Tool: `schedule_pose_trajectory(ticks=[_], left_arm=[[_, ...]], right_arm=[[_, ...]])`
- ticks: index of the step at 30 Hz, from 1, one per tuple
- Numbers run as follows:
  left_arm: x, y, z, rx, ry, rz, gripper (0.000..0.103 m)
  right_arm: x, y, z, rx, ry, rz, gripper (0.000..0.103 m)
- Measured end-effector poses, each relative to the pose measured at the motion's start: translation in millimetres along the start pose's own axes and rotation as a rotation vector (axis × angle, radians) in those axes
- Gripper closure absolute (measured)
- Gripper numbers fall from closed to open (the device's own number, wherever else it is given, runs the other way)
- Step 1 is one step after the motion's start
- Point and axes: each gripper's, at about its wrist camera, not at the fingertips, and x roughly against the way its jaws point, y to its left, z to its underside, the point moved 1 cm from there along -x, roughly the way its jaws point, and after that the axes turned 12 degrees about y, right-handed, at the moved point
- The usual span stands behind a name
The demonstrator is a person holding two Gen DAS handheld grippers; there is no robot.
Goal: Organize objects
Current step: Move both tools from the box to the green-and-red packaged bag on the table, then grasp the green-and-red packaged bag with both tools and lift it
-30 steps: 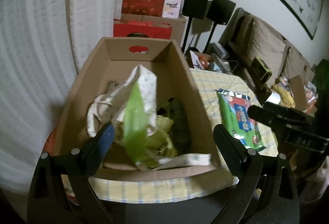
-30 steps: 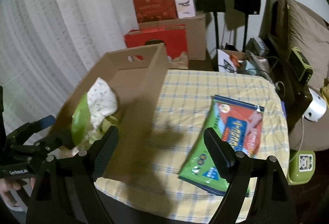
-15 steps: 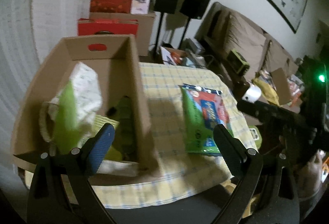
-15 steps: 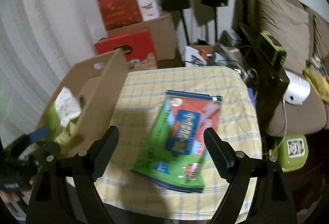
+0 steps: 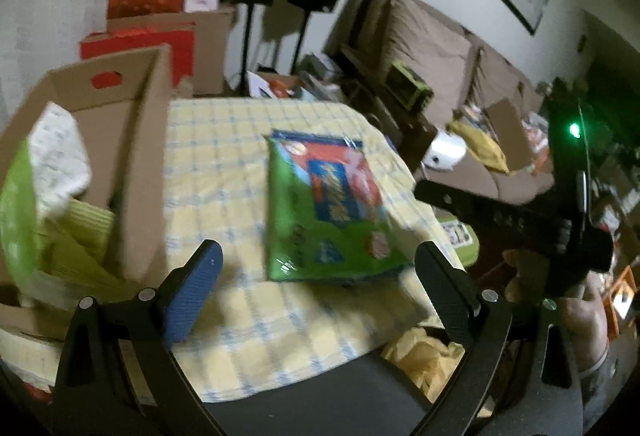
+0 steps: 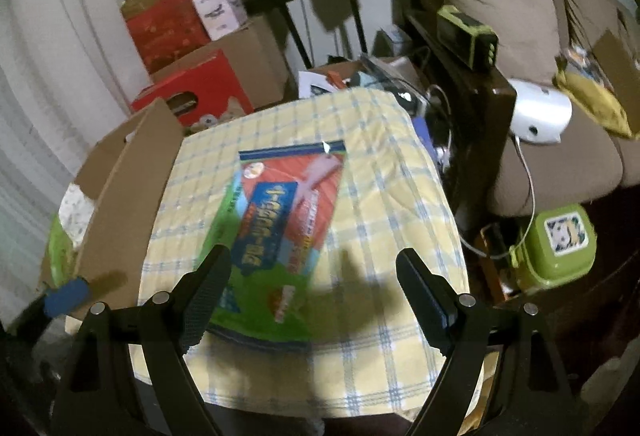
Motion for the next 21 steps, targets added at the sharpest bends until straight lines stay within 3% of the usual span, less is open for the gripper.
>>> schedule_pose_trajectory(ticks=[9,17,21], left_arm=[[-41,-20,-8,-0.012,0.127,0.044,0.006],[-76,8,-37,0.166,0.13,0.066,0.007],[-92,25,-40,0.231,0.128,0.079,0.007]], right_arm=[[-14,-13,6,-0.041,0.024,-0.033,0.018],[-22,-36,3,-0.125,0.026,-0.09,0.02],[-29,-45,-2,-0.166,0.035,-0.182,0.022]])
